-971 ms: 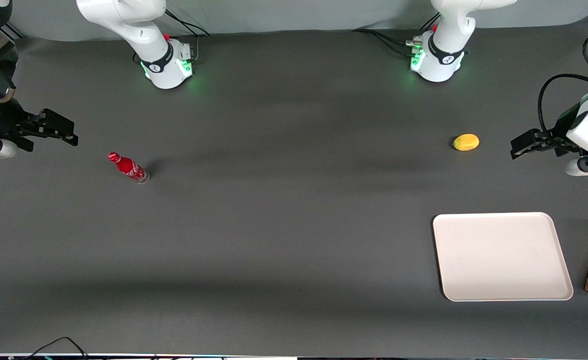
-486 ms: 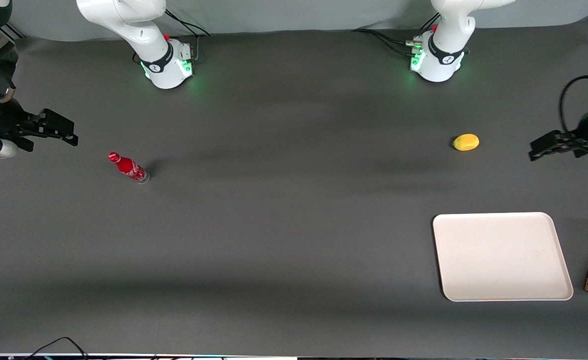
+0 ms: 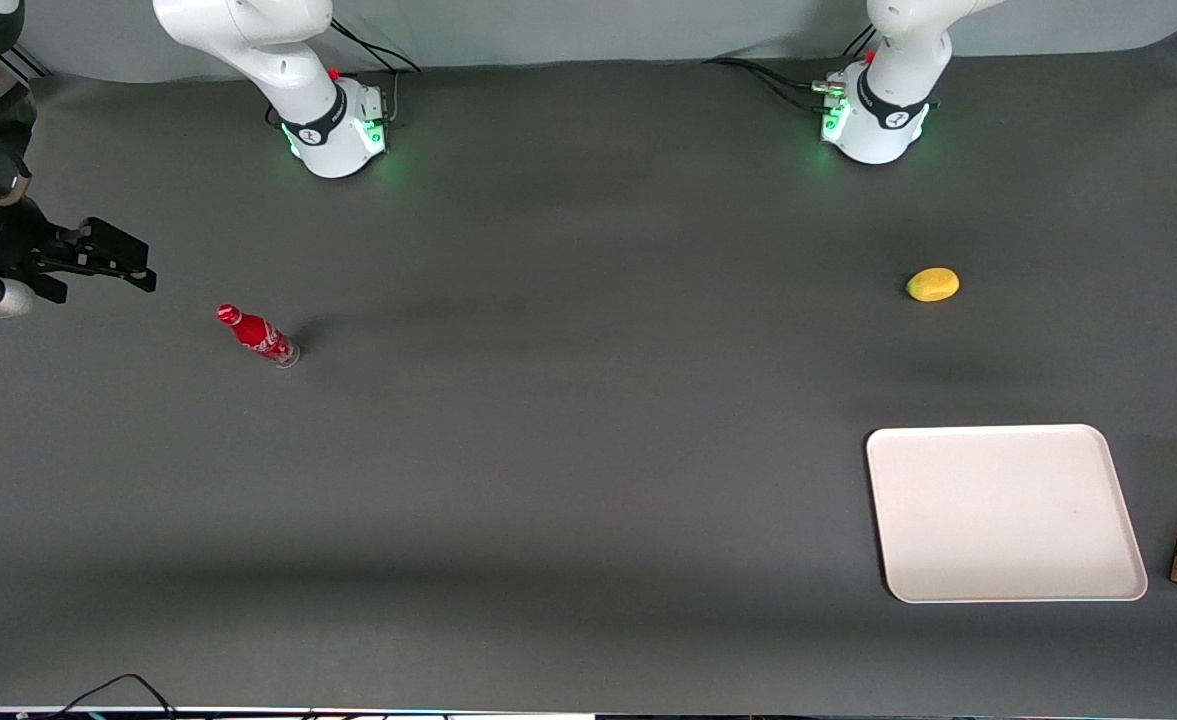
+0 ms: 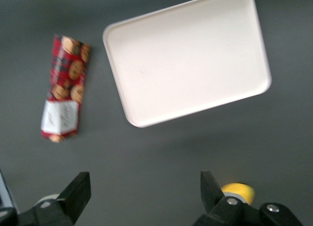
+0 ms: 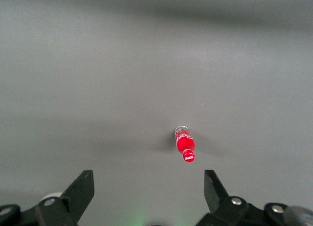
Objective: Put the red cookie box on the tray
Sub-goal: 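Lower the open left gripper over the red cookie box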
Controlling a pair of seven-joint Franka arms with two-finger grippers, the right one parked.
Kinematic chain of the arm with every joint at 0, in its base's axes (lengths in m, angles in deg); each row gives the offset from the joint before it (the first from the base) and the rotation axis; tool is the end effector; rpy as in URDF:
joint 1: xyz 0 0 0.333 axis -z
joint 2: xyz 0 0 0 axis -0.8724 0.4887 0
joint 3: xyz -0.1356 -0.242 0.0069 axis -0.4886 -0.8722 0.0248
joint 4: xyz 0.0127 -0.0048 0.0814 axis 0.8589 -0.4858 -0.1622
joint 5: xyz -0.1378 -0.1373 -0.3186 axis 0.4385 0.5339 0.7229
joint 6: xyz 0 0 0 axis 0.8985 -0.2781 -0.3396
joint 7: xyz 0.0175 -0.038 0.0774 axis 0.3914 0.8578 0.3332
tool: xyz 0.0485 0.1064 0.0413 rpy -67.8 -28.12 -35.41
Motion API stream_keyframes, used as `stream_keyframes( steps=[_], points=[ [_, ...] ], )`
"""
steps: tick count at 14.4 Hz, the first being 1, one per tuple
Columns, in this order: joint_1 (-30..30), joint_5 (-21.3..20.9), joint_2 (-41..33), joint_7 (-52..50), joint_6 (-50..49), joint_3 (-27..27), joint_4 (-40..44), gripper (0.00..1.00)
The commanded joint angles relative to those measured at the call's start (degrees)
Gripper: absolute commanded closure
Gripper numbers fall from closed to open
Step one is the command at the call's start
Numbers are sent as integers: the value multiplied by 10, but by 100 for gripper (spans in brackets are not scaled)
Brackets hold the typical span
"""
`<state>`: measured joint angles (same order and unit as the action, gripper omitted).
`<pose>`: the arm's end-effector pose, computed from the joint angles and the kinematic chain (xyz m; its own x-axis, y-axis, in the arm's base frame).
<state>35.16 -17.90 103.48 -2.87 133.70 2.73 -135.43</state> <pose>0.5805 0.2100 0.4671 0.9544 -0.2969 0.0327 -0.2959 -0.9547 -0.0303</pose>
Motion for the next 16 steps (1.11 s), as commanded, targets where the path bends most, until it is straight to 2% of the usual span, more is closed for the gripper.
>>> stream_keyframes(
  steps=[1,5,8,10,13,16],
  points=[
    [-55,-9,66,140,67,-17,29,0],
    [-97,-8,154,292,171,-18,68,0],
    [-97,-14,245,318,179,-17,130,0],
    [-96,-17,287,329,245,-17,138,0],
    [-93,-49,316,332,301,-17,153,0],
    [-92,-50,355,341,334,-17,178,0]
  ],
)
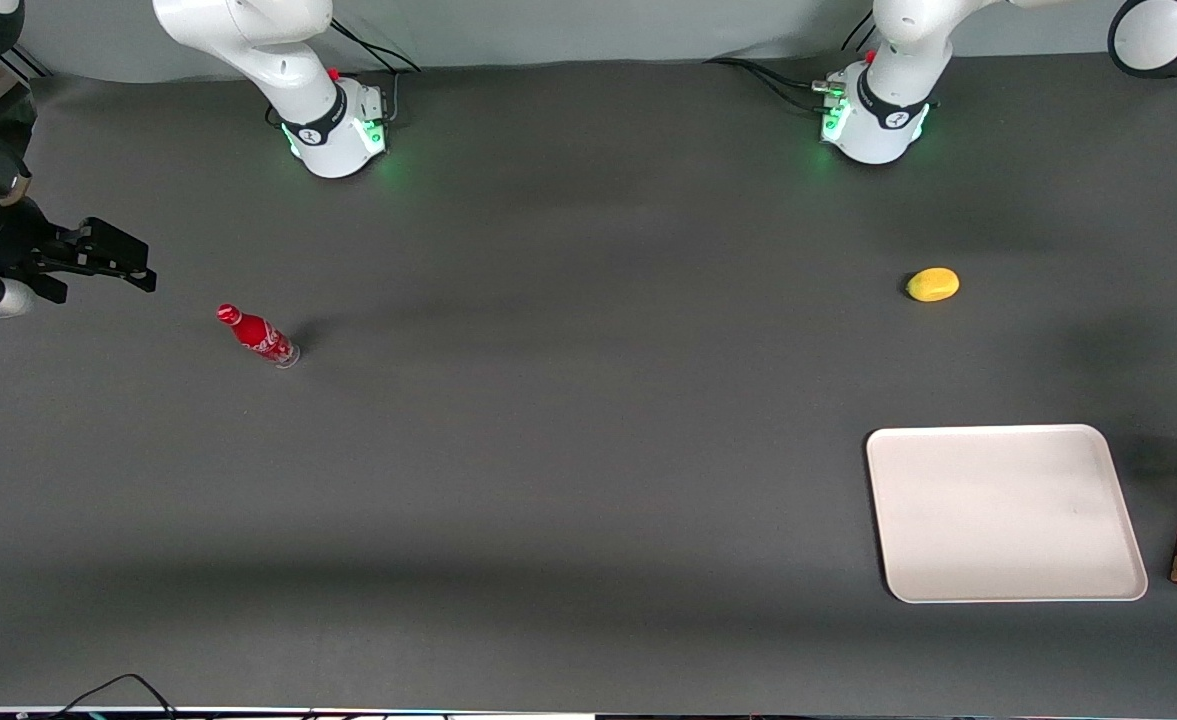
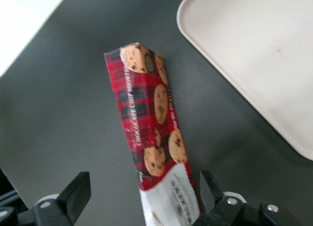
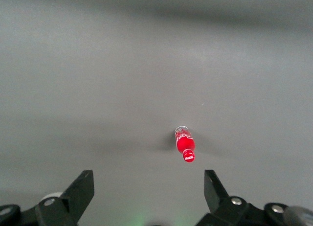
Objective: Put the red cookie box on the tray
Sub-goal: 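Lower the open left gripper over the red cookie box, then close the left gripper on the cookie box end and lift it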
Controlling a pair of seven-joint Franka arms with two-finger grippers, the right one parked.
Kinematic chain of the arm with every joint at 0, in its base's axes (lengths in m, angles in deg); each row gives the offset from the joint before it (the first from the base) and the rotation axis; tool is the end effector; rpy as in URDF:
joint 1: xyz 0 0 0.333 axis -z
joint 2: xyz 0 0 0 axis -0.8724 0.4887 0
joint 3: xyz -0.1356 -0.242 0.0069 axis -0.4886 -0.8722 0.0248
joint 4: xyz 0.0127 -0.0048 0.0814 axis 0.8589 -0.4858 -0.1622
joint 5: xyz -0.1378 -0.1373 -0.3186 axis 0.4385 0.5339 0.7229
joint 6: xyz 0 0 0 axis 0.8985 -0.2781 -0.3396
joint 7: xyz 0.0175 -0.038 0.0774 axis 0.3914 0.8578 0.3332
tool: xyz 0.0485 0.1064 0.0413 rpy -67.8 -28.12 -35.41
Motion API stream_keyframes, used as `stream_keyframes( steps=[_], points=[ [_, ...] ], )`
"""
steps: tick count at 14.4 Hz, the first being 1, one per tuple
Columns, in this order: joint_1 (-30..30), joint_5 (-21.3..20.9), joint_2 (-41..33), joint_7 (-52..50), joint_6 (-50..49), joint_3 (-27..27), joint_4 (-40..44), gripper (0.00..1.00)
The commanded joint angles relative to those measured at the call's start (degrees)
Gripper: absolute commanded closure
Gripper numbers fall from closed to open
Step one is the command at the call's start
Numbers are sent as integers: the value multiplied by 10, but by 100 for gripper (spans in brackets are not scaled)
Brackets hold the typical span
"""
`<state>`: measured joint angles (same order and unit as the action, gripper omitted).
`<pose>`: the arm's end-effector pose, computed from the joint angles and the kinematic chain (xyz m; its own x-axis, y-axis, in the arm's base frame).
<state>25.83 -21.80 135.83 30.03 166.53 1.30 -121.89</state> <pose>0.6430 0.3563 0.2563 0.7230 -0.6809 0.1170 -0.6376 -0.7228 -0.2667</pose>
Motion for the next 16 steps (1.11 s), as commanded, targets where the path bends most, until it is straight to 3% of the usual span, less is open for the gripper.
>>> stream_keyframes(
  steps=[1,14,16],
  points=[
    [3,-11,44,12,6,-3,53,0],
    [6,-11,96,48,13,-1,54,0],
    [5,-3,99,43,15,-1,55,15]
  ],
)
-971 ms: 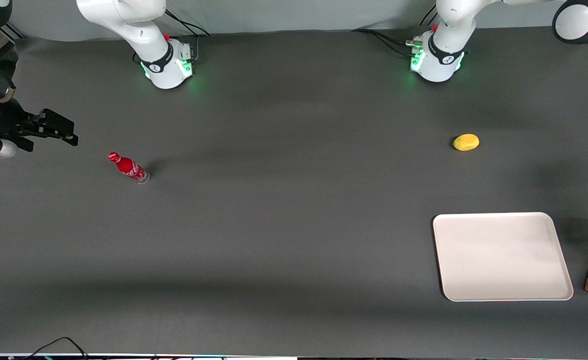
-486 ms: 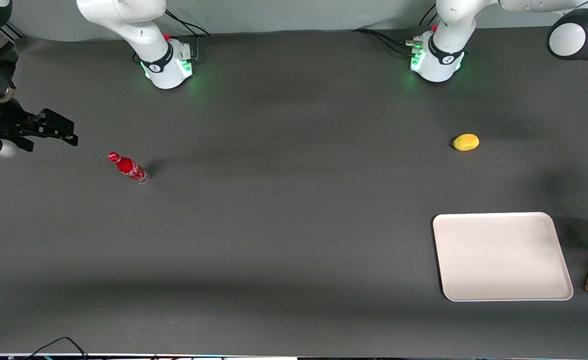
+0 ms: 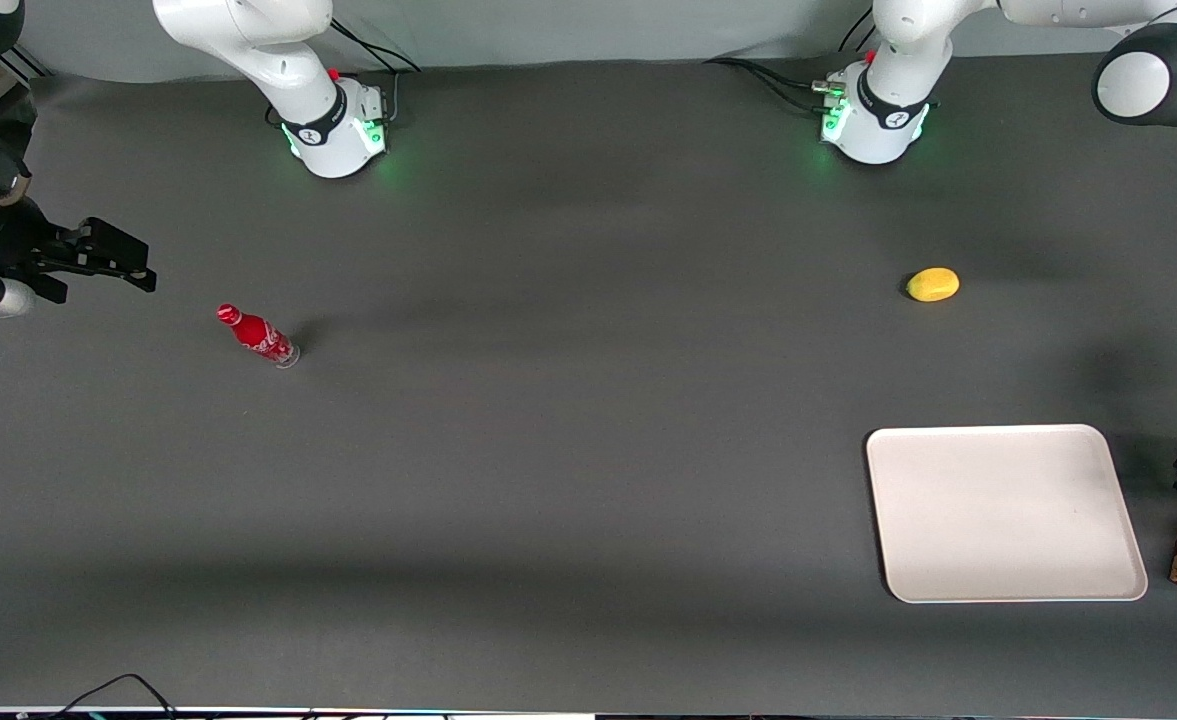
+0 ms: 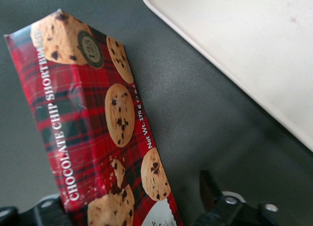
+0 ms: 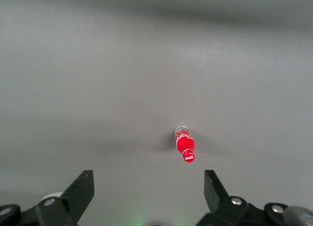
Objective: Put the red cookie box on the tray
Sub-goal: 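Close the left gripper on the cookie box end and lift it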
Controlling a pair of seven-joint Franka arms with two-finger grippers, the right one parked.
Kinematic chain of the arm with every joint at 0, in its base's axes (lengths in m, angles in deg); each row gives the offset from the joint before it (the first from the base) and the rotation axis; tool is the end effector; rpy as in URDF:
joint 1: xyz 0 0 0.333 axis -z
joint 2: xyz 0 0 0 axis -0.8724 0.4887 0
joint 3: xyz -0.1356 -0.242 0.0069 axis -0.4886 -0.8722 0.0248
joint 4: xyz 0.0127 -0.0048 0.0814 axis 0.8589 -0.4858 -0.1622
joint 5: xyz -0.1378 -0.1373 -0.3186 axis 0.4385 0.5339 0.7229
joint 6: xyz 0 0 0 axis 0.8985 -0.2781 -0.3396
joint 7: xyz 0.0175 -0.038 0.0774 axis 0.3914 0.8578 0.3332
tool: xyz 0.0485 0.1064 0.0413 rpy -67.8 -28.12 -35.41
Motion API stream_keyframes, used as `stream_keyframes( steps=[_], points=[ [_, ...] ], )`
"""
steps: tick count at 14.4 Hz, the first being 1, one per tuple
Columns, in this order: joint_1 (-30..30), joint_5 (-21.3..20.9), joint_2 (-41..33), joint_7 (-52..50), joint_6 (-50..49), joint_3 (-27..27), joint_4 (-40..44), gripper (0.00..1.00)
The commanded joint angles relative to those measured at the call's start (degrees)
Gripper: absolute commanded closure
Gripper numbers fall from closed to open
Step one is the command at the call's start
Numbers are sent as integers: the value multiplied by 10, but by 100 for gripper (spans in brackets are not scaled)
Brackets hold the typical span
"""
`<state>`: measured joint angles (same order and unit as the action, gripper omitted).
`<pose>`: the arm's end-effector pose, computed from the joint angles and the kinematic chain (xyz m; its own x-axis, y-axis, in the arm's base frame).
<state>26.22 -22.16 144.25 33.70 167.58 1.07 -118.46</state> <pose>0.6443 0.3506 0.1791 0.6817 -0.7254 0.0954 -0.6992 -0.6843 -0.2069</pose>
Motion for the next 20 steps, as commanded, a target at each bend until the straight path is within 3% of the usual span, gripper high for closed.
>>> stream_keyframes(
  steps=[1,3,10,15,17,20],
  points=[
    [-2,1,15,11,4,1,21,50],
    [-3,1,15,10,4,1,21,100],
    [-1,9,7,-37,-17,1,23,100],
    [3,11,-74,-125,-174,3,42,100],
    [18,5,-142,-228,-252,4,33,100],
    [67,1,-258,-475,-358,22,-15,100]
  ],
)
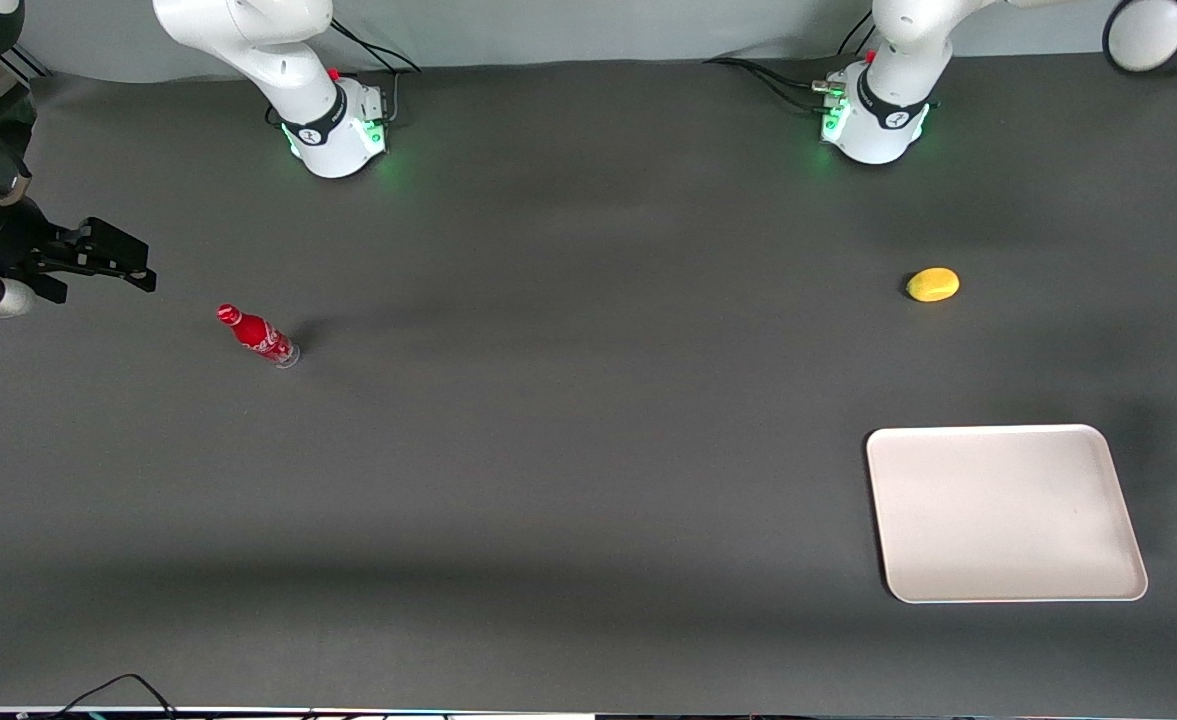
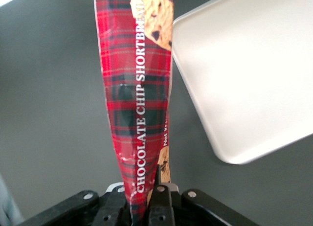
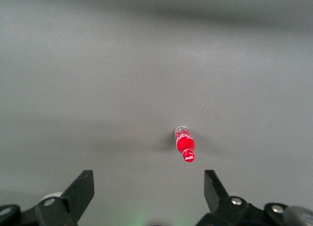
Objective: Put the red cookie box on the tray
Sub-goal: 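Close the left gripper on the cookie box end and lift it, then carry the cookie box over the tray and lower it onto it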
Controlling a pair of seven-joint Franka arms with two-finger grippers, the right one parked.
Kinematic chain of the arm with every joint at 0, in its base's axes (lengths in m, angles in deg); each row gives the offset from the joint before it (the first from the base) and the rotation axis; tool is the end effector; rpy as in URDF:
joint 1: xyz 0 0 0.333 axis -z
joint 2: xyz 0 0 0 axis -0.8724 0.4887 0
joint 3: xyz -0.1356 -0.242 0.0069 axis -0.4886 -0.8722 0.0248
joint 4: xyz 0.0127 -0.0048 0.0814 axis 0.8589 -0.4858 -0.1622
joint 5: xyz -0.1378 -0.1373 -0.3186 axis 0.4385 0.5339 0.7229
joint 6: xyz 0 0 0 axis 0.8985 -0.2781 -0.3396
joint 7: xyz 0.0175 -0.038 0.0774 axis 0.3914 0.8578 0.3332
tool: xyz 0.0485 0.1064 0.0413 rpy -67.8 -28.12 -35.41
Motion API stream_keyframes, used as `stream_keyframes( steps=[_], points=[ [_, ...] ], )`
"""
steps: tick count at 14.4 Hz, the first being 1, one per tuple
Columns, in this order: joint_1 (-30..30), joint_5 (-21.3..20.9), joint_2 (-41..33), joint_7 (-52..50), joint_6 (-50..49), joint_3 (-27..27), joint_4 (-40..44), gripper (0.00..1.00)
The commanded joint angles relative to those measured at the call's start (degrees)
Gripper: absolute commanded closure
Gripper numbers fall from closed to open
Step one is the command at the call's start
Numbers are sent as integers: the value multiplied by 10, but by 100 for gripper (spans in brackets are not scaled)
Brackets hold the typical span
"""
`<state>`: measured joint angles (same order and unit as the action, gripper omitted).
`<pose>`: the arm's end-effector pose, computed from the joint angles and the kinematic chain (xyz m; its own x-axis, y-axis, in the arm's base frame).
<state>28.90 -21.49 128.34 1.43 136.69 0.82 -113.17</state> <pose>0.6349 0.3134 0.3667 0.9582 -0.2831 0.0423 -0.2817 -0.9588 -0.0365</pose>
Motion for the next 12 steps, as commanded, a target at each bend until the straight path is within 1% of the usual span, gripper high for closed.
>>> stream_keyframes(
  steps=[1,2,4,5,6,7,8,10,12],
  points=[
    [76,-16,-130,-219,-101,42,-70,100],
    [112,-25,-152,-268,-146,60,-67,100],
    [171,-22,-185,-359,-201,84,-58,100],
    [203,-21,-194,-396,-223,103,-55,100],
    [236,-20,-203,-409,-243,129,-54,100],
    [261,-19,-207,-408,-257,159,-54,100],
    [274,-18,-208,-402,-263,176,-53,100],
    [272,-18,-207,-387,-259,178,-53,100],
    [268,-18,-193,-329,-234,180,-59,100]
  ],
)
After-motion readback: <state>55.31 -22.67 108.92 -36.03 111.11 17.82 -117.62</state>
